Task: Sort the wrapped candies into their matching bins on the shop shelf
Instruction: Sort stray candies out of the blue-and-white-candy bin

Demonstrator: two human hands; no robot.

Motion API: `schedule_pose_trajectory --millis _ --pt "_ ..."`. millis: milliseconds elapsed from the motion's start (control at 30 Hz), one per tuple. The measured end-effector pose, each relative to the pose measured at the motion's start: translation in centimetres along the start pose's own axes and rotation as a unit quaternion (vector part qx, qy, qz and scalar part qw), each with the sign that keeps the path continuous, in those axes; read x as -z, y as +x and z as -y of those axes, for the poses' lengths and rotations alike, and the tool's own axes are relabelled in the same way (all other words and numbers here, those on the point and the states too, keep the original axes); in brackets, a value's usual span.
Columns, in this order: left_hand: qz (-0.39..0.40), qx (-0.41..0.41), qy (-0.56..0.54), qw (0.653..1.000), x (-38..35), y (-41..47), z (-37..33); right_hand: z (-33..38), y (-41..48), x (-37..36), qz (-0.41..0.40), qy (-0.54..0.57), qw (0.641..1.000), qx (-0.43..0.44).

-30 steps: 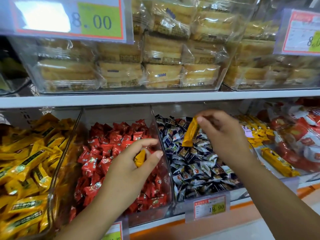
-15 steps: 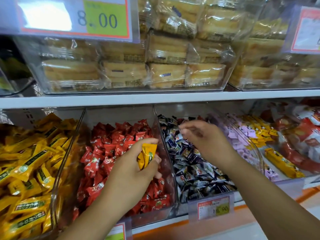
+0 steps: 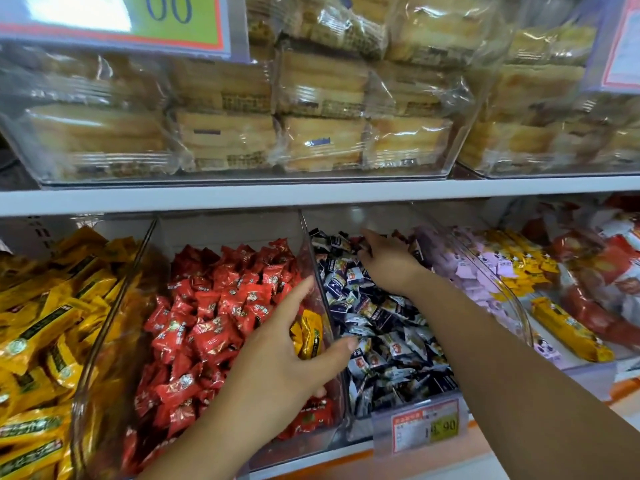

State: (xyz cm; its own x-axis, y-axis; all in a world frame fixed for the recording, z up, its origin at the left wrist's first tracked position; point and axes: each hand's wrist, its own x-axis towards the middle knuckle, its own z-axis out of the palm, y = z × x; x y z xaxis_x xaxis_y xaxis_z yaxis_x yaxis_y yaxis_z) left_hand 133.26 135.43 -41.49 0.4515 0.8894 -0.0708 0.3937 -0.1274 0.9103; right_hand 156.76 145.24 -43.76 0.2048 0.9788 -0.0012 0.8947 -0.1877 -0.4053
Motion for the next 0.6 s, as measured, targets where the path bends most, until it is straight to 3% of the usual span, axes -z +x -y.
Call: schedule_pose_trajectory --millis 233,533,600 --pt "0.018 0.007 0.001 1.0 0.3 -0.3 -0.5 -0.4 0.3 -0.1 0.025 -0.111 0.993 0.003" --pt "0.019 0.006 0.018 1.0 0.4 0.1 0.2 -0.5 -3.3 1.8 0.02 0.172 0.985 0.023" --pt "0.021 0.003 0.023 1.0 0.3 0.1 0.3 -0.8 -4.2 2.4 0.024 0.193 0.981 0.023"
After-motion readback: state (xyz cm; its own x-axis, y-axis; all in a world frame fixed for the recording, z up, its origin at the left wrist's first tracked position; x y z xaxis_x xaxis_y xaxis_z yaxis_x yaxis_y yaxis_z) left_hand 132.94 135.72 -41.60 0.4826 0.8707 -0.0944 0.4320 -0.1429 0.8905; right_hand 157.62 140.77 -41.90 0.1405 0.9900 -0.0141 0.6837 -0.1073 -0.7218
